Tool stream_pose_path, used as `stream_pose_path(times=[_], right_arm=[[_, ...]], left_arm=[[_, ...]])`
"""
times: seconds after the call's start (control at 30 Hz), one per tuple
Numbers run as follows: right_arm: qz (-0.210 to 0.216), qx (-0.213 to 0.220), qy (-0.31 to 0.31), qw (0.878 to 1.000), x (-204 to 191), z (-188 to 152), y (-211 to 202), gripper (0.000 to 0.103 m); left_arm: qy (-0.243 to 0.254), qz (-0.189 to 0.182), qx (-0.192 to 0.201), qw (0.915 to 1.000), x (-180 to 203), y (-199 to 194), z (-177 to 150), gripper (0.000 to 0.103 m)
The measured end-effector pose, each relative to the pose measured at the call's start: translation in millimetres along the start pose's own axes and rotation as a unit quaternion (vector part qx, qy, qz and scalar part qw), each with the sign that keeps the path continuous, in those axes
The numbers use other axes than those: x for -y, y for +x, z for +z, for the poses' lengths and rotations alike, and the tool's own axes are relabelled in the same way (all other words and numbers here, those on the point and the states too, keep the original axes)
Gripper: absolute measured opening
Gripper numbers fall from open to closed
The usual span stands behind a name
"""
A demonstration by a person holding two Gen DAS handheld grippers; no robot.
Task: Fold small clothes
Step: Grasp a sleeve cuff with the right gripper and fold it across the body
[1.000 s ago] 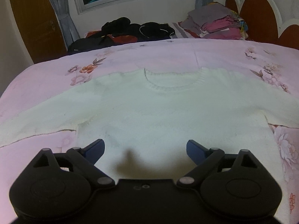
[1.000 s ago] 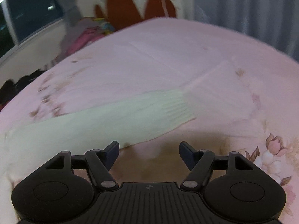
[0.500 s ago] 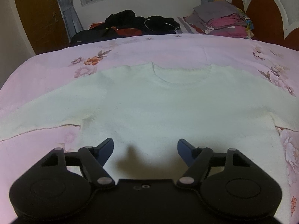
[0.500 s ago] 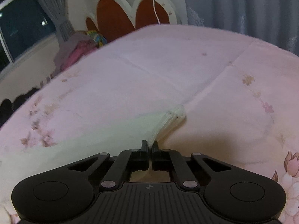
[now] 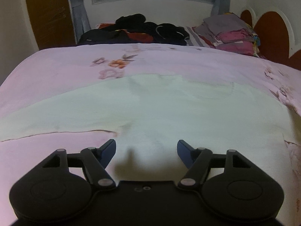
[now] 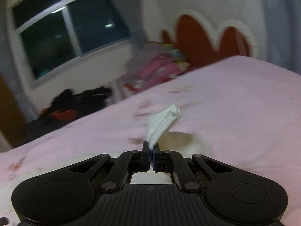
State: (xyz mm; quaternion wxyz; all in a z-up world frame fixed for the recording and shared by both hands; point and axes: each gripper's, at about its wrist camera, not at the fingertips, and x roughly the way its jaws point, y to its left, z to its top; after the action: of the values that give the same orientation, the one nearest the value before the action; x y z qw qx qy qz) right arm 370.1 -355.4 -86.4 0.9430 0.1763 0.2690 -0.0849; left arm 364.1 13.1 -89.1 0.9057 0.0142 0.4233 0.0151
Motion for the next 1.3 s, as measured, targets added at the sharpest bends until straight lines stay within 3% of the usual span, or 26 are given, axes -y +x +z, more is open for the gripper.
stream_pose_path(times=[0.27,0.37,0.53,0.63,0.67,0.7,0.73,0.77,0.93,1.03,1.1,1.23,1.27,1.3], right_arm=[[0.106,-0.064,-0.060,0.991,-151.5,-60.8,39.6,0.002],[0.126,-0.097,-0.077,0.984,-185.4,-92.5,53.2,0.002],[0.135,-0.143,-0.096,0.976,-205.7,-123.8,73.0,0.003],[0.139,-0.156,-0.101,0.973,-204.0,-129.3,74.4,0.010],[0.144,-0.157,-0.098,0.972,-201.7,-127.6,73.3,0.027],[0.147,-0.151,-0.096,0.973,-200.1,-125.3,68.4,0.056],[0.145,-0.138,-0.096,0.975,-199.0,-122.3,60.0,0.066],[0.145,-0.122,-0.100,0.977,-194.8,-118.7,52.3,0.070],[0.095,-0.083,-0.128,0.984,-154.3,-100.9,27.1,0.070],[0.051,-0.075,-0.132,0.987,-121.4,-97.0,20.5,0.070],[0.026,-0.079,-0.125,0.989,-100.2,-95.7,19.7,0.070],[-0.011,-0.091,-0.110,0.990,-62.0,-99.9,18.9,0.070],[-0.016,-0.094,-0.106,0.990,-54.2,-100.7,17.9,0.070],[-0.023,-0.096,-0.102,0.990,-47.7,-102.4,18.6,0.070]], left_arm=[[-0.016,0.020,0.001,0.9997,-54.1,2.6,-1.9,0.073],[-0.021,0.026,0.001,0.9994,-69.3,3.4,-2.5,0.073],[-0.027,0.018,0.000,0.9995,-76.4,5.5,-1.2,0.075],[-0.026,-0.003,-0.003,0.9996,-70.0,8.8,0.7,0.078],[-0.026,-0.011,-0.005,0.9996,-66.5,11.1,1.9,0.079],[-0.026,-0.022,-0.007,0.9994,-60.9,13.0,3.3,0.079],[-0.026,-0.033,-0.010,0.9991,-55.9,14.9,4.6,0.080],[-0.026,-0.048,-0.014,0.9984,-49.0,17.3,6.0,0.081],[-0.044,-0.103,-0.034,0.9931,-13.1,39.3,12.3,0.081],[-0.039,-0.126,-0.045,0.9903,7.8,60.4,17.0,0.071],[-0.034,-0.127,-0.053,0.9899,18.4,75.0,18.9,0.059],[-0.038,-0.126,-0.052,0.9899,29.2,96.0,20.9,0.058],[-0.040,-0.129,-0.053,0.9895,31.0,98.0,21.5,0.053],[-0.042,-0.133,-0.051,0.9890,32.4,99.2,21.7,0.031]])
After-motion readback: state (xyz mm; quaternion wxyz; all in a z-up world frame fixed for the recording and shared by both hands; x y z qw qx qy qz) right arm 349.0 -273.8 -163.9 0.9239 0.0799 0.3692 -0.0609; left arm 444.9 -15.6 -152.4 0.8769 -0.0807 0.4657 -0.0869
